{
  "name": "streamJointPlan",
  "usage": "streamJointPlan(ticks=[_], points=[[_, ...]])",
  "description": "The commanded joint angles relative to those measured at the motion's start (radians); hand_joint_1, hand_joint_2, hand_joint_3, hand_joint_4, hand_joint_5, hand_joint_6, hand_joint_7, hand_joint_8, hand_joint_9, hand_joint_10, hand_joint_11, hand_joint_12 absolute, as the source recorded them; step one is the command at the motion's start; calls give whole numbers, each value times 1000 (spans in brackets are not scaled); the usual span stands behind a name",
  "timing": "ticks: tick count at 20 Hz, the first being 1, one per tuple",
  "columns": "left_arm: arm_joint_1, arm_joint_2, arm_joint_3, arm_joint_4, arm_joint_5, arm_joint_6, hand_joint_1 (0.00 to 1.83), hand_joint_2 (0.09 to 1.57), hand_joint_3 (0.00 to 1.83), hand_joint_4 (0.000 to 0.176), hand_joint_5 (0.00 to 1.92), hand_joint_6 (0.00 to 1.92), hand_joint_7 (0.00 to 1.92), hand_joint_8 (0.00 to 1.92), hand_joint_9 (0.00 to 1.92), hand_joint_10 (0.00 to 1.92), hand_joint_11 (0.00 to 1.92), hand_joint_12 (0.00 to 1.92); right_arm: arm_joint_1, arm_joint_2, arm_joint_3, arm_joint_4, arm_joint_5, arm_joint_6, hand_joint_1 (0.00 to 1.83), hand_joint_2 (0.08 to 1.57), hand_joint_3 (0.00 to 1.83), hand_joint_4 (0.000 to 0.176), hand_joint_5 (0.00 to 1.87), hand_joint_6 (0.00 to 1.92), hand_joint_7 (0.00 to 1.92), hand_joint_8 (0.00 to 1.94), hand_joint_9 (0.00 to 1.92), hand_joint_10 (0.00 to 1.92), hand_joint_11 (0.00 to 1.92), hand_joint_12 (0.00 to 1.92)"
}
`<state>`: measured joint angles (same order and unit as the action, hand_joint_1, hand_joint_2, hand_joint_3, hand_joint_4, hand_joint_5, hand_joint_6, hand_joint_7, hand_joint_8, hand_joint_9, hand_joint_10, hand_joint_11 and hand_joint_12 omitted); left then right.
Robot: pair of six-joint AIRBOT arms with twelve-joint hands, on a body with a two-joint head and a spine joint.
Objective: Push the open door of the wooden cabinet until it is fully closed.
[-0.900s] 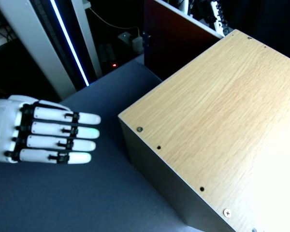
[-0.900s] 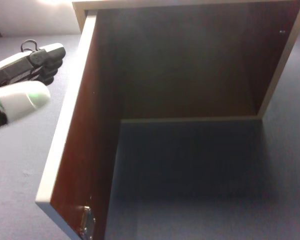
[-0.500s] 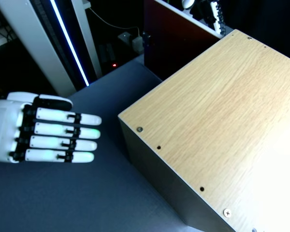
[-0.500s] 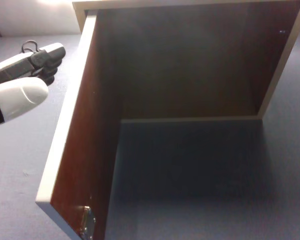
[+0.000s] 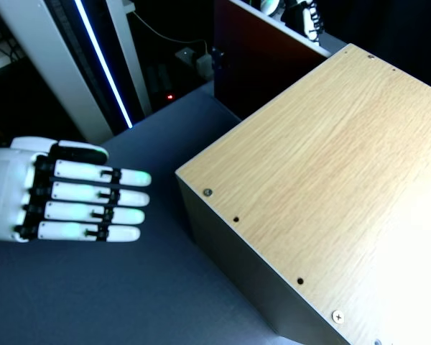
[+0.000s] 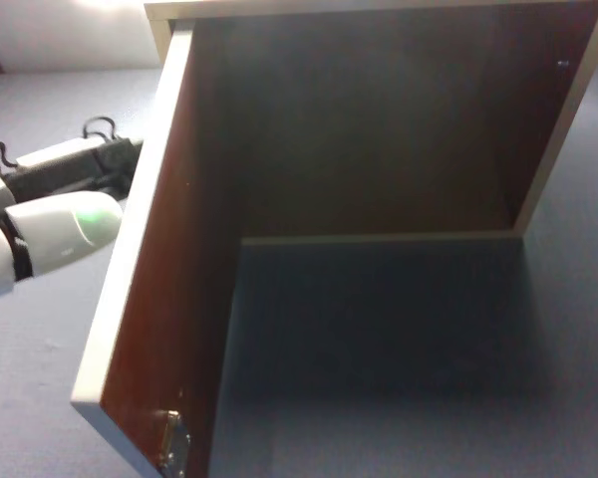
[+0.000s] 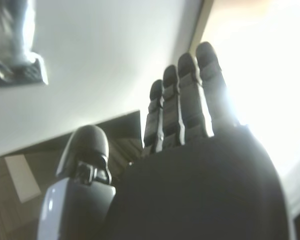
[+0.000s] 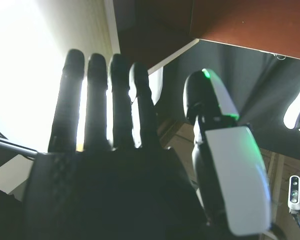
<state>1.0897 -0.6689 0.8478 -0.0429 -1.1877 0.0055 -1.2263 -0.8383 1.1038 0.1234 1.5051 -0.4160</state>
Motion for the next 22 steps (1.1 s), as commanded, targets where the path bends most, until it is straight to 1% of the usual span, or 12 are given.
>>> streamJointPlan(ticks=[1, 2, 3, 4, 5, 6, 7, 8, 9, 13, 15, 22], points=[[-14, 3, 4, -8, -104, -6, 0, 1463, 14, 5, 188, 7, 249, 8, 253, 9, 225, 57, 4, 1, 8, 29, 118, 9, 476, 1335, 0, 0, 358, 0, 398, 0, 354, 0, 334, 30], [-24, -2, 6, 5, -92, -6, 0, 1469, 14, 12, 183, 3, 246, 5, 253, 7, 207, 46, 4, 1, 8, 29, 117, 9, 471, 1337, 1, 0, 358, 0, 404, 3, 363, 4, 344, 32], [-38, -11, 10, 23, -78, -6, 0, 1488, 18, 8, 157, 0, 215, 0, 211, 1, 180, 32, 4, 1, 8, 29, 117, 9, 472, 1337, 1, 0, 360, 1, 413, 6, 373, 8, 353, 35], [-52, -20, 16, 42, -65, -6, 0, 1492, 18, 8, 155, 1, 203, 0, 202, 0, 187, 33, 4, 0, 8, 29, 117, 9, 489, 1331, 0, 0, 357, 0, 416, 5, 381, 8, 363, 36], [-70, -30, 22, 63, -50, -6, 0, 1501, 18, 1, 141, 0, 180, 0, 191, 0, 175, 26, 4, 0, 8, 29, 117, 9, 497, 1333, 0, 0, 357, 0, 413, 3, 379, 6, 362, 33], [-88, -38, 26, 80, -35, -6, 0, 1502, 16, 6, 127, 0, 170, 0, 182, 0, 164, 20, 4, 0, 8, 29, 117, 9, 521, 1329, 0, 0, 366, 3, 421, 4, 387, 7, 372, 34], [-107, -48, 30, 96, -19, -6, 0, 1503, 14, 4, 121, 0, 164, 0, 171, 0, 160, 17, 4, 0, 8, 29, 117, 9, 493, 1322, 0, 0, 372, 3, 429, 5, 393, 6, 374, 31], [-115, -53, 33, 103, -13, -6, 0, 1502, 12, 8, 120, 0, 165, 1, 175, 2, 170, 21, 4, 0, 8, 29, 117, 9, 487, 1320, 0, 0, 370, 2, 427, 3, 388, 3, 366, 25], [-121, -61, 36, 111, -9, -6, 0, 1497, 9, 2, 114, 0, 165, 1, 178, 4, 174, 22, 4, -1, 8, 29, 117, 9, 485, 1320, 0, 0, 377, 4, 425, 2, 383, 1, 362, 23], [-149, -92, 48, 141, 11, -6, 0, 1496, 6, 0, 124, 4, 189, 8, 183, 3, 166, 16, 4, -1, 8, 30, 117, 9, 521, 1321, 0, 0, 368, 0, 425, 1, 379, 0, 363, 17], [-161, -103, 53, 152, 18, -6, 0, 1502, 7, 0, 144, 11, 192, 8, 186, 4, 167, 16, 4, -1, 8, 30, 117, 9, 517, 1319, 0, 0, 366, 0, 413, 0, 371, 0, 363, 16], [-201, -144, 72, 171, 32, -6, 0, 1511, 7, 0, 118, 4, 176, 8, 173, 6, 135, 3, 4, -2, 8, 30, 118, 9, 516, 1311, 0, 0, 370, 3, 425, 4, 379, 2, 368, 11]])
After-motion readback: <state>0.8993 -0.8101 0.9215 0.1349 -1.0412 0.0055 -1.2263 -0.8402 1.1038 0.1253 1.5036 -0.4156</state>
